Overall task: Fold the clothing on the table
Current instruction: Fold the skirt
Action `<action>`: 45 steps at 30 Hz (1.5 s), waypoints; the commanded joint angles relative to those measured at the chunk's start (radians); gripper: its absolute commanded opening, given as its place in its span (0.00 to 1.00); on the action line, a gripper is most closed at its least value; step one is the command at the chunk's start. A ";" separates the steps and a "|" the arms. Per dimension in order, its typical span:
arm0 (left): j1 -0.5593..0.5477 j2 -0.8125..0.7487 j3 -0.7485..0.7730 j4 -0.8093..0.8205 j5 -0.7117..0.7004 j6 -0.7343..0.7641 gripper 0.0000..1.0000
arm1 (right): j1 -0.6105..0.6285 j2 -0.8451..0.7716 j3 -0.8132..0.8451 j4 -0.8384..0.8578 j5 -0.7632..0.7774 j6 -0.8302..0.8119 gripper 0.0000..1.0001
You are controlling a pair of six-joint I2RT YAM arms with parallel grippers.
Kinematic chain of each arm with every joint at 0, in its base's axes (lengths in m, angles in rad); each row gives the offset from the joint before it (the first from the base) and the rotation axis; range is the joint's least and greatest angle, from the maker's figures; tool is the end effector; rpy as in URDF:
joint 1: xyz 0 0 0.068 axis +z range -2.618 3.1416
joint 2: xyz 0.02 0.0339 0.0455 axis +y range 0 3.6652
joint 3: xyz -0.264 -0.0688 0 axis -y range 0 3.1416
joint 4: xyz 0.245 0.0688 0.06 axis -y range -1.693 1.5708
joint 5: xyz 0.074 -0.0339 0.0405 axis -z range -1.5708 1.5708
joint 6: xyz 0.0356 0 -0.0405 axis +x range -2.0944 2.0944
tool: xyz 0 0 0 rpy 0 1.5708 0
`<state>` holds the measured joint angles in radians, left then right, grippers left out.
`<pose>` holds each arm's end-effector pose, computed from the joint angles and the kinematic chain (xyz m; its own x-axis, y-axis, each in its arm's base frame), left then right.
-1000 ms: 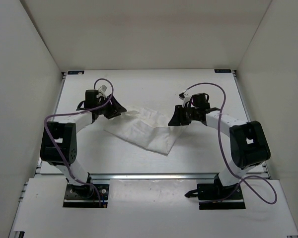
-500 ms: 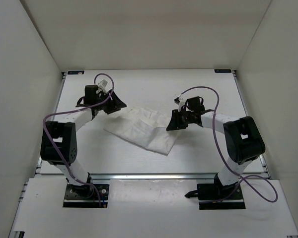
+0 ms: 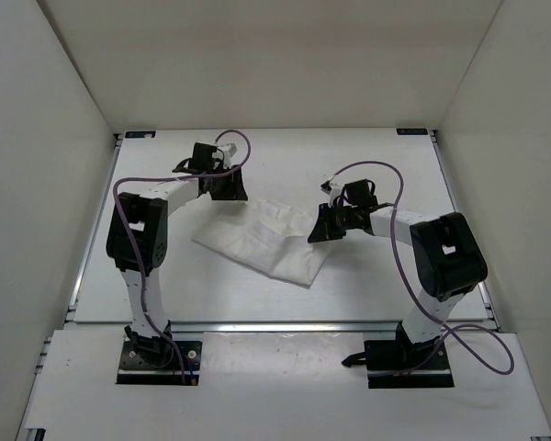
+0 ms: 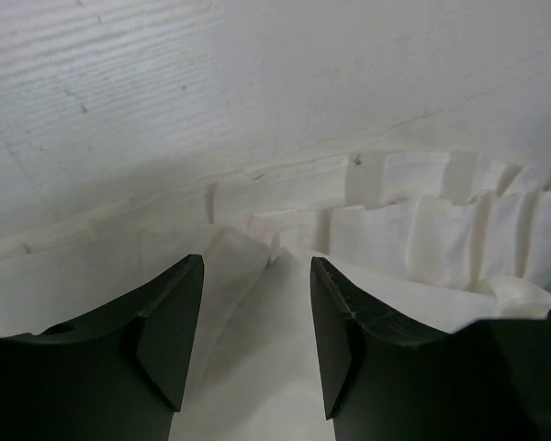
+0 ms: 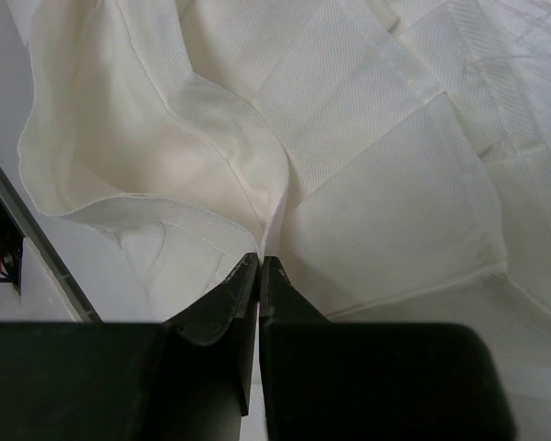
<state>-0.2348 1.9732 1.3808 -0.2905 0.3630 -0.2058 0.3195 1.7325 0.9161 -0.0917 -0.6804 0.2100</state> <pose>0.4136 -0.1119 0.1865 -0.8248 0.0009 -0.5655 0.2740 0.8754 -0.3983 0.3125 0.1270 0.1565 -0.8595 -0.1137 -0.4983 -0.4422 0.6545 0.6133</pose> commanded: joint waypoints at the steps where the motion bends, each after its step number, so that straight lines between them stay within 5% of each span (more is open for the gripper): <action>1: -0.017 -0.023 -0.005 -0.041 -0.059 0.086 0.61 | 0.003 0.013 0.010 0.046 -0.018 -0.003 0.00; 4: -0.038 -0.002 0.008 -0.071 -0.082 0.111 0.61 | 0.006 0.019 0.010 0.047 -0.028 -0.001 0.00; 10: -0.050 0.012 -0.011 -0.055 -0.078 0.121 0.40 | 0.006 0.032 0.015 0.043 -0.034 0.005 0.01; 15: -0.061 0.065 0.047 -0.122 -0.101 0.138 0.59 | 0.001 0.026 0.021 0.037 -0.039 0.005 0.04; 18: -0.064 0.076 0.056 -0.127 -0.102 0.148 0.59 | 0.004 0.021 0.018 0.041 -0.038 0.003 0.05; 24: -0.074 0.063 0.050 -0.124 -0.102 0.131 0.00 | 0.006 0.006 0.015 0.038 -0.028 0.008 0.00; 38: -0.046 -0.267 -0.072 -0.124 -0.076 0.069 0.00 | -0.071 -0.247 -0.011 -0.038 -0.041 -0.001 0.00; 45: -0.048 -0.569 -0.287 -0.099 -0.075 -0.015 0.00 | -0.124 -0.459 -0.049 -0.143 -0.033 -0.029 0.00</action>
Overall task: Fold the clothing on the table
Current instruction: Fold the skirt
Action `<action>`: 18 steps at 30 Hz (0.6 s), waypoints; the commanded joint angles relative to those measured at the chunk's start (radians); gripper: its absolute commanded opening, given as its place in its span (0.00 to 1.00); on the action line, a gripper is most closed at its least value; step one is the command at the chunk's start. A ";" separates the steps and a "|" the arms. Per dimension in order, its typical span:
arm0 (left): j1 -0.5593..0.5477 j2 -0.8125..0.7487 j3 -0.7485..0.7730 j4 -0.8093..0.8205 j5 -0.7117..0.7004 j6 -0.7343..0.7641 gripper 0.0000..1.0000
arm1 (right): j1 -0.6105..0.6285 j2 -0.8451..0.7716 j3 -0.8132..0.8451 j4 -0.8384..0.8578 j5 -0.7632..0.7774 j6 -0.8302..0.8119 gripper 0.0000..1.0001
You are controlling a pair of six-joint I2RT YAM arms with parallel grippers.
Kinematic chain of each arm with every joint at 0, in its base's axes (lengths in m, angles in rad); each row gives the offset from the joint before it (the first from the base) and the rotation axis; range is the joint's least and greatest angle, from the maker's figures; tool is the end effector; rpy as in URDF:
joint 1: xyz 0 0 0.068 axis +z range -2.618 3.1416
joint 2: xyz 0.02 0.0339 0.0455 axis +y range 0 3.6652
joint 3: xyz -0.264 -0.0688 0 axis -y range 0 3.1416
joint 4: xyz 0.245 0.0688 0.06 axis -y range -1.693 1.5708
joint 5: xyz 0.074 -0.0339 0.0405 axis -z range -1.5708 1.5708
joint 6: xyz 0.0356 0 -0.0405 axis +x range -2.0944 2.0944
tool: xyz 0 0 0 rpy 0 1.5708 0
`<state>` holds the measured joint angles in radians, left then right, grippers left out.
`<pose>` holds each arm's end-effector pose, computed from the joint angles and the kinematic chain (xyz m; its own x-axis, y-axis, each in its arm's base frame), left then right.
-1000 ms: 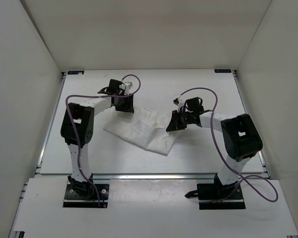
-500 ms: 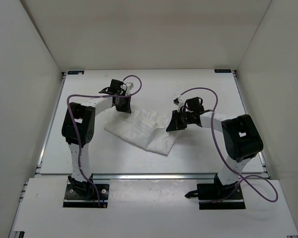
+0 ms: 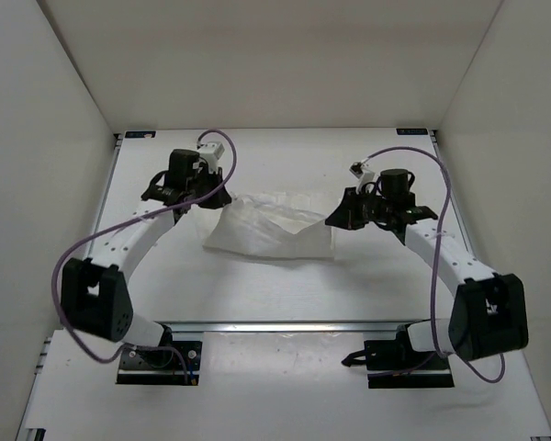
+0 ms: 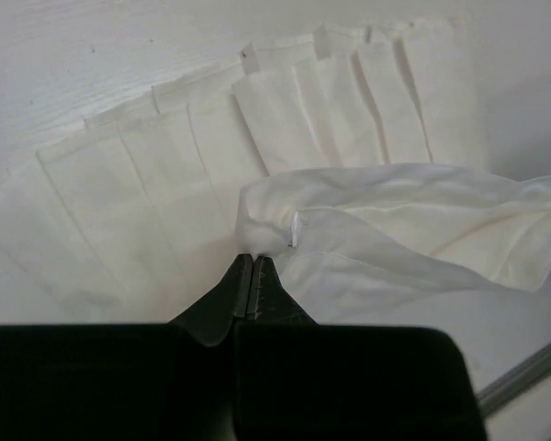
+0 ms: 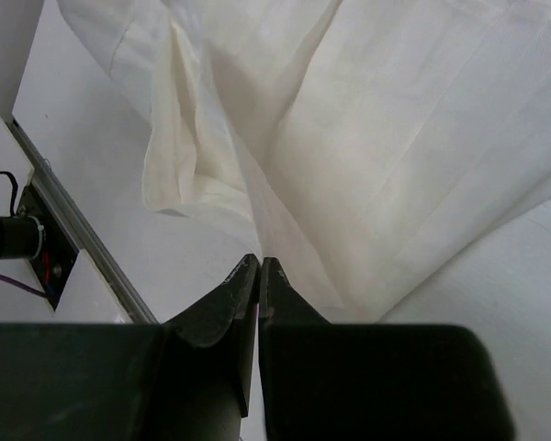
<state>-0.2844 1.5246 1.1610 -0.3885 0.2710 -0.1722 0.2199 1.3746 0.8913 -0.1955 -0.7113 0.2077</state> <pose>0.3210 -0.1038 0.2722 -0.7245 0.0398 -0.6881 0.3388 0.8899 -0.3053 0.2798 0.0864 0.2483 -0.7359 -0.0044 -0.6771 -0.5205 0.6432 0.5616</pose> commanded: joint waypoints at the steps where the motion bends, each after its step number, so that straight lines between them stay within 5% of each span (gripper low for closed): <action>1: 0.004 -0.179 -0.079 0.000 0.016 -0.061 0.00 | -0.033 -0.155 -0.028 -0.060 -0.004 -0.028 0.00; 12: 0.011 -0.681 -0.211 -0.117 0.016 -0.131 0.00 | -0.074 -0.569 0.050 -0.344 -0.019 -0.039 0.00; 18: 0.045 -0.686 -0.225 -0.116 0.020 -0.104 0.00 | -0.152 -0.539 0.097 -0.355 -0.060 -0.031 0.00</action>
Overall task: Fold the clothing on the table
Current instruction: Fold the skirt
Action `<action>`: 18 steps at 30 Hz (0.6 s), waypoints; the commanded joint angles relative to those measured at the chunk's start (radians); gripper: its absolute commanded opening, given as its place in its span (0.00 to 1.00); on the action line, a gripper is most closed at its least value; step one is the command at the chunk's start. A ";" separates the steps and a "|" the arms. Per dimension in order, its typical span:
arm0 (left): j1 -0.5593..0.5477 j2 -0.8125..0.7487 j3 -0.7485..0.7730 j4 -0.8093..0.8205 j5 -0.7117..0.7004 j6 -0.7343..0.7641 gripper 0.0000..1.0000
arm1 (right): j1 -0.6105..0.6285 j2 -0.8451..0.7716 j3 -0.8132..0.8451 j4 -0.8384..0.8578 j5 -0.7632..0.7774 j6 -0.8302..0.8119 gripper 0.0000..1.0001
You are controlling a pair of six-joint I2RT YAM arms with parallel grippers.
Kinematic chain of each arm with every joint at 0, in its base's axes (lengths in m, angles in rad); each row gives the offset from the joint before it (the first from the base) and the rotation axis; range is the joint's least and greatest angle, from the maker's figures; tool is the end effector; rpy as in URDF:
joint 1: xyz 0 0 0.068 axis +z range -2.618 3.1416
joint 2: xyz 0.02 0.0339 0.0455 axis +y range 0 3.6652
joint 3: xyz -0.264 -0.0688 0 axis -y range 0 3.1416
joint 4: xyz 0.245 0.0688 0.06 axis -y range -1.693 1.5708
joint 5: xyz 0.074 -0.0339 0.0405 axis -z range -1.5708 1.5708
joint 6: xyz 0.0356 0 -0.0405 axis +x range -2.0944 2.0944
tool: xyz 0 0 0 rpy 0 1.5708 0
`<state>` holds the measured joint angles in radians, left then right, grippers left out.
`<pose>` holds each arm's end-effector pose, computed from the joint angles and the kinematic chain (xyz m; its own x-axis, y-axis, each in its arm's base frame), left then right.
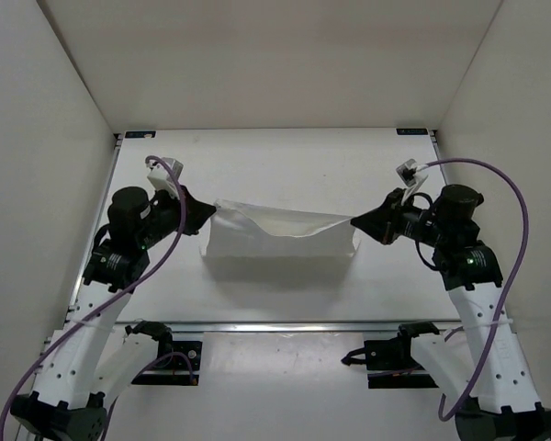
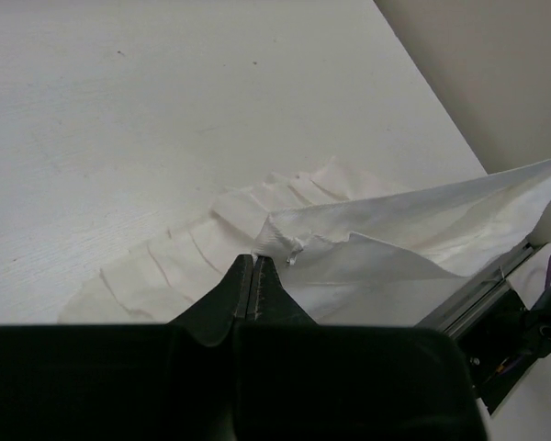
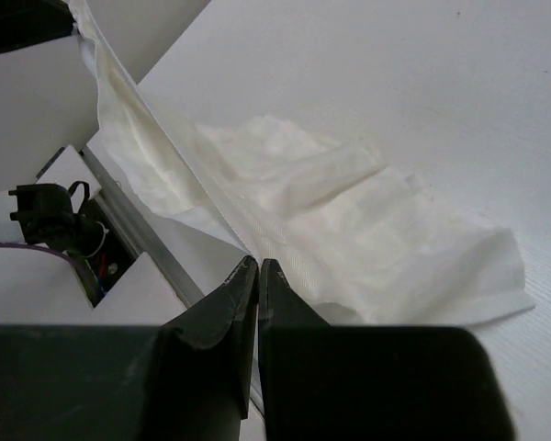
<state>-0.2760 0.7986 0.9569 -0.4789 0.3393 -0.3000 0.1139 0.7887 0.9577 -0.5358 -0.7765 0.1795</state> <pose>0.1607 -0.0578 0.3666 -0.4554 -0.1606 -0.8757 0.4462 0.8099 -0.3807 0.1543 0.0428 0.3655 -0.4811 0.0732 -0.8736 -0.6556 0.6315 0.4139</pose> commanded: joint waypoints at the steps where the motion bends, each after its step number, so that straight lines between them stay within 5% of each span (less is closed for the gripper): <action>1: 0.041 0.072 -0.032 -0.004 -0.055 0.016 0.00 | -0.052 0.097 0.033 0.009 0.002 0.009 0.00; 18: 0.083 0.502 -0.155 0.181 -0.193 -0.033 0.00 | 0.049 0.815 0.073 0.290 0.138 0.072 0.00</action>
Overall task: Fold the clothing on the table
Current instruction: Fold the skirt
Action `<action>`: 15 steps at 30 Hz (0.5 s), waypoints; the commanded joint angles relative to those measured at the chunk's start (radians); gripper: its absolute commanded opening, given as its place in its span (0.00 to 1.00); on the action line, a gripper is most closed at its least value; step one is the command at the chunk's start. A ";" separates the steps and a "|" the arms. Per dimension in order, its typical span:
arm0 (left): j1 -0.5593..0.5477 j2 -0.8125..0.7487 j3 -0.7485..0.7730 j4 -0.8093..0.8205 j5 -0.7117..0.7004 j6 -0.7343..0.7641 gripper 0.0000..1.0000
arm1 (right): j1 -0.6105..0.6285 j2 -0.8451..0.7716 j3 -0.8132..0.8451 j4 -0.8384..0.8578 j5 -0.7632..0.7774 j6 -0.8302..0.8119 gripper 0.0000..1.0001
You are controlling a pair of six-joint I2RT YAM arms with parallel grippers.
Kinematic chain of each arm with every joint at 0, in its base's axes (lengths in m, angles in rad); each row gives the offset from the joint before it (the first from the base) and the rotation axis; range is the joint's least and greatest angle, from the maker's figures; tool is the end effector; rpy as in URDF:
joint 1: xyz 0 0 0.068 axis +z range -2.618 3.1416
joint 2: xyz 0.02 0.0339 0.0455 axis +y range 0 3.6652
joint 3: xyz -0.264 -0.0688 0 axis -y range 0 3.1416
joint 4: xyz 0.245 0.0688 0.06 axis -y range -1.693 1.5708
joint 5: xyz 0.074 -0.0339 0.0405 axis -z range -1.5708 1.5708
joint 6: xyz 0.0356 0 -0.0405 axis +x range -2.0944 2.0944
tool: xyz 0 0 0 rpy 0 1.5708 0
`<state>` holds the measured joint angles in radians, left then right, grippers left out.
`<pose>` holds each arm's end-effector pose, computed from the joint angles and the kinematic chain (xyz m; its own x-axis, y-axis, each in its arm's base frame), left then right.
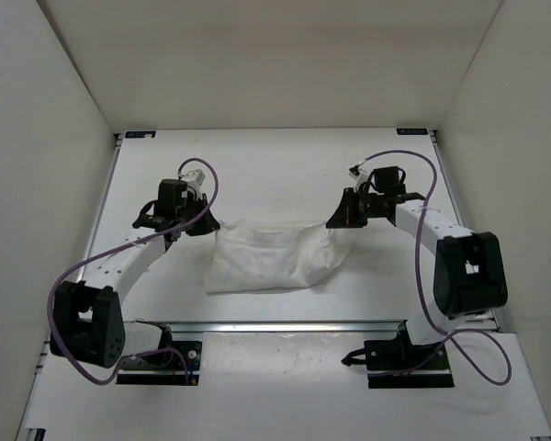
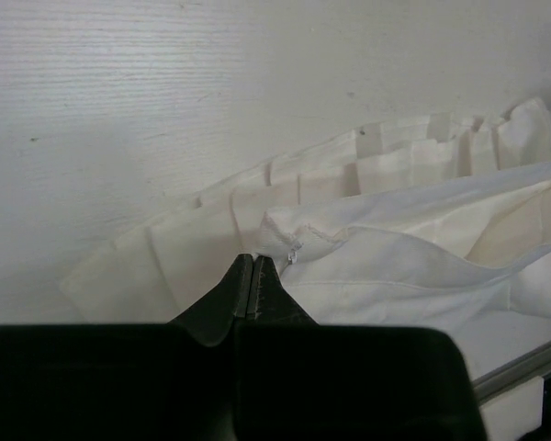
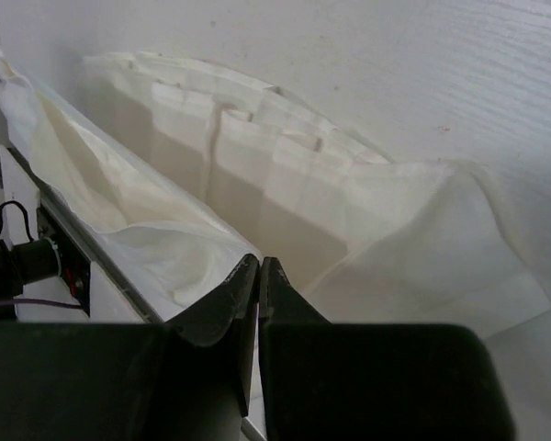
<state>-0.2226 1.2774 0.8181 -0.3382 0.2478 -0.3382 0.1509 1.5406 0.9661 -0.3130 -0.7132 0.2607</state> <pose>0.2572 -0.0672 0.2337 -0.7849 -0.1521 -0.6007 0.1280 0.9087 -0.3973 0.3070 0.0702 0.2163 -0.8753 0.0641 -0.4792 -0.3068 0.6925 0.6530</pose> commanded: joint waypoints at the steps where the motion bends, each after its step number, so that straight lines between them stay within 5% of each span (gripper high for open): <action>1: 0.020 0.052 -0.010 0.039 -0.116 0.007 0.00 | 0.012 0.099 0.075 0.069 0.089 -0.008 0.00; 5: 0.028 0.158 0.002 0.071 -0.122 -0.005 0.00 | 0.015 0.199 0.141 0.068 0.138 0.006 0.00; 6: 0.031 0.166 0.016 0.085 -0.108 -0.012 0.07 | 0.022 0.211 0.173 0.058 0.146 0.012 0.09; 8: 0.045 0.183 0.042 0.105 -0.071 -0.027 0.49 | 0.027 0.176 0.209 0.058 0.216 0.012 0.32; 10: 0.046 0.156 0.058 0.125 -0.057 -0.044 0.57 | 0.039 0.120 0.220 0.057 0.273 0.008 0.45; 15: 0.035 -0.010 0.038 0.073 -0.050 -0.074 0.61 | 0.001 -0.083 0.058 0.057 0.261 0.060 0.48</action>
<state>-0.1806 1.3979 0.8284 -0.2691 0.1852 -0.3870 0.1761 1.5894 1.0977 -0.2817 -0.4679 0.2878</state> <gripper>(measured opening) 0.608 0.482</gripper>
